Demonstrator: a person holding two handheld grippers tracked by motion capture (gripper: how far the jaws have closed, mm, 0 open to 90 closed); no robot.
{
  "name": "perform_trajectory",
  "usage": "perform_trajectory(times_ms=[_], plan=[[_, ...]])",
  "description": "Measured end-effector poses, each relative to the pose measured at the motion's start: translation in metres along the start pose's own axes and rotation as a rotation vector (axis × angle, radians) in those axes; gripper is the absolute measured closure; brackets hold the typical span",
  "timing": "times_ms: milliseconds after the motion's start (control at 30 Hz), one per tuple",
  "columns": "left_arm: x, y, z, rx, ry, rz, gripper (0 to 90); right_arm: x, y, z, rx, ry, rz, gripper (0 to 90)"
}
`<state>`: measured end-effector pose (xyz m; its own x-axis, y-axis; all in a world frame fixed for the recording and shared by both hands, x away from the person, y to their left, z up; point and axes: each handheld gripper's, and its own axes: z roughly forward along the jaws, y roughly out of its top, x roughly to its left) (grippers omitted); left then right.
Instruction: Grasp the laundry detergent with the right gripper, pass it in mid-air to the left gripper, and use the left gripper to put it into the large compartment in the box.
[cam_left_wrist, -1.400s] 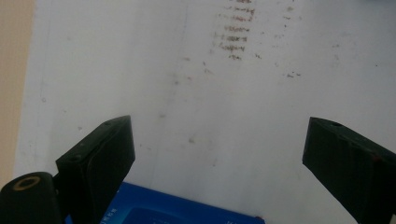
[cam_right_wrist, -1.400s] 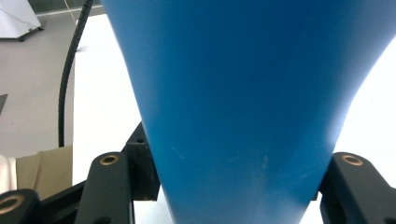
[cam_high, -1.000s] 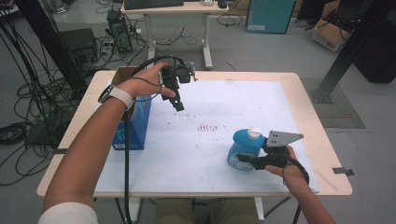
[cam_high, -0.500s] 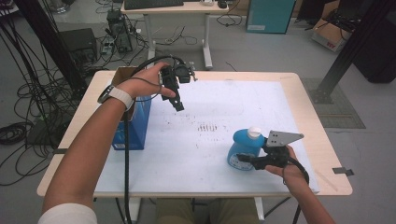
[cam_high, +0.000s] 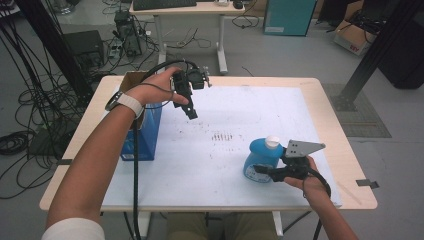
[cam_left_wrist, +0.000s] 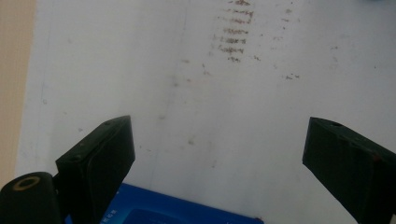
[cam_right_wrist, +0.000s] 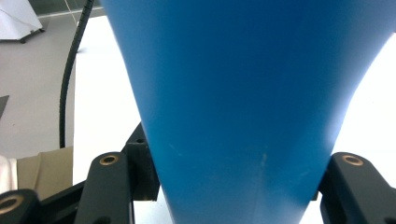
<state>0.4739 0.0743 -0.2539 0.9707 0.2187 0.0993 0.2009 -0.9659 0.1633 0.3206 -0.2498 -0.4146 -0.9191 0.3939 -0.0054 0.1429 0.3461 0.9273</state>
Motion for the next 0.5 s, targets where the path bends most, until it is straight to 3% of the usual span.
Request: perform_trajectory(times_ms=[500], plan=[[-0.0003, -0.0002, 0.0010, -0.001, -0.005, -0.005, 9.6, -0.0003, -0.0001, 0.0003, -0.003, 0.001, -0.003, 41.4]])
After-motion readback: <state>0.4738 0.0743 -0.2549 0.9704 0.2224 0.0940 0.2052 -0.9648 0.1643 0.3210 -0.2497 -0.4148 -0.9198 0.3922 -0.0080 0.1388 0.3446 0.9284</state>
